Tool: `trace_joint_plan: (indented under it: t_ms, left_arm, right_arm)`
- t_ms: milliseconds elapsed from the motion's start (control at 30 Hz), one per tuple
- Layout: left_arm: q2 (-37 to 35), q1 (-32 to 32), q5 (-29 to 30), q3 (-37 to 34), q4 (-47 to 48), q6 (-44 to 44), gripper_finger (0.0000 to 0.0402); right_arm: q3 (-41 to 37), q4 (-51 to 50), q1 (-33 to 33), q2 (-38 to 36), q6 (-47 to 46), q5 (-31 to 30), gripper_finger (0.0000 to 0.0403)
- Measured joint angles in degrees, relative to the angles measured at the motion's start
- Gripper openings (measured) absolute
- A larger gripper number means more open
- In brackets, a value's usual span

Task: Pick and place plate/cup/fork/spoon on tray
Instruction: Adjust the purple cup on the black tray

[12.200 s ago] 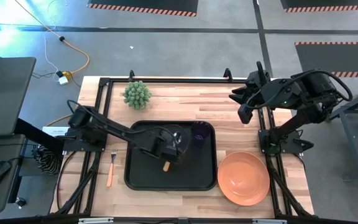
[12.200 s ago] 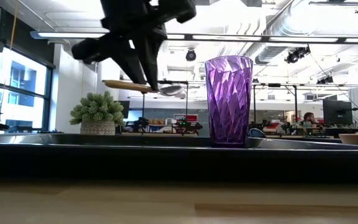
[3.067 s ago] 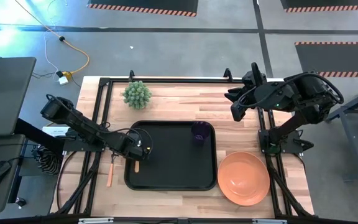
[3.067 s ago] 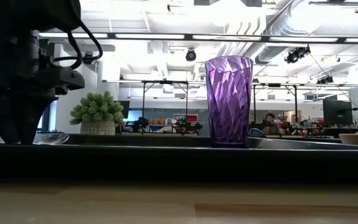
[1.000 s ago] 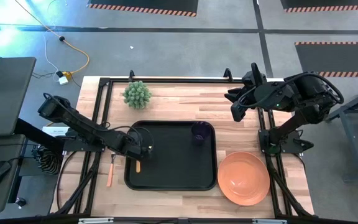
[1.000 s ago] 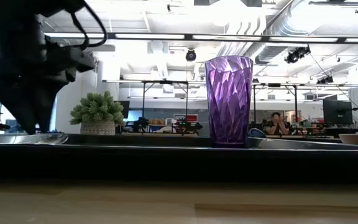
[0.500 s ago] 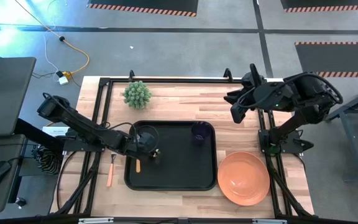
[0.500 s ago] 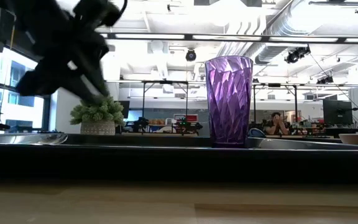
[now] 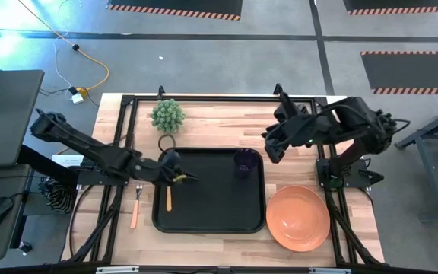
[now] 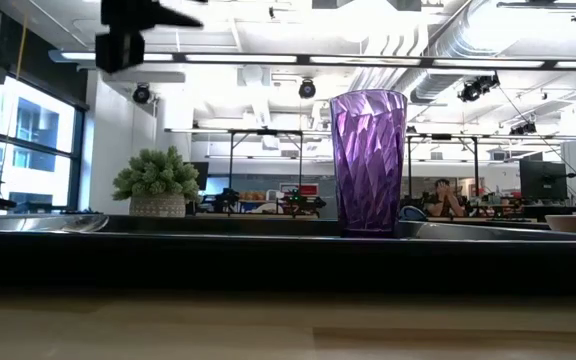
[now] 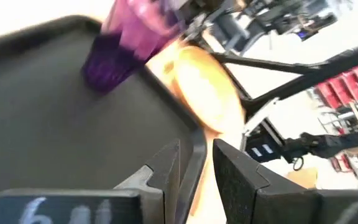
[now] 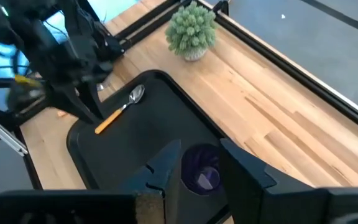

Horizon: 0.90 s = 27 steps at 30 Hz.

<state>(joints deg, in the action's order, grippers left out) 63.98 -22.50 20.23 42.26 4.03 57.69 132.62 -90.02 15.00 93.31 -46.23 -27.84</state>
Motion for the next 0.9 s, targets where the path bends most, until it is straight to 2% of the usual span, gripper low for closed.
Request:
trace_joint_plan:
  t_ms: [200,367,667,900]
  left_arm:
    - [-7.56,0.0,0.02,-0.03,0.21,-7.22,0.0085]
    - [-12.09,-0.01,0.0,-0.02,0.44,-12.35,0.0085]
    - [-15.17,0.0,0.0,-0.02,1.16,-16.61,0.0085]
    - [-15.16,0.35,0.05,-0.04,2.25,-17.44,0.0085]
  right_arm:
    - [0.0,0.02,-0.16,1.86,-0.45,1.23,0.0127]
    - [-1.46,0.09,-1.13,2.72,-1.98,2.96,0.013]
    - [-18.5,-0.06,-5.35,1.05,-6.74,7.9,0.013]
    - [-30.54,1.85,-10.9,-1.48,-7.13,14.51,0.013]
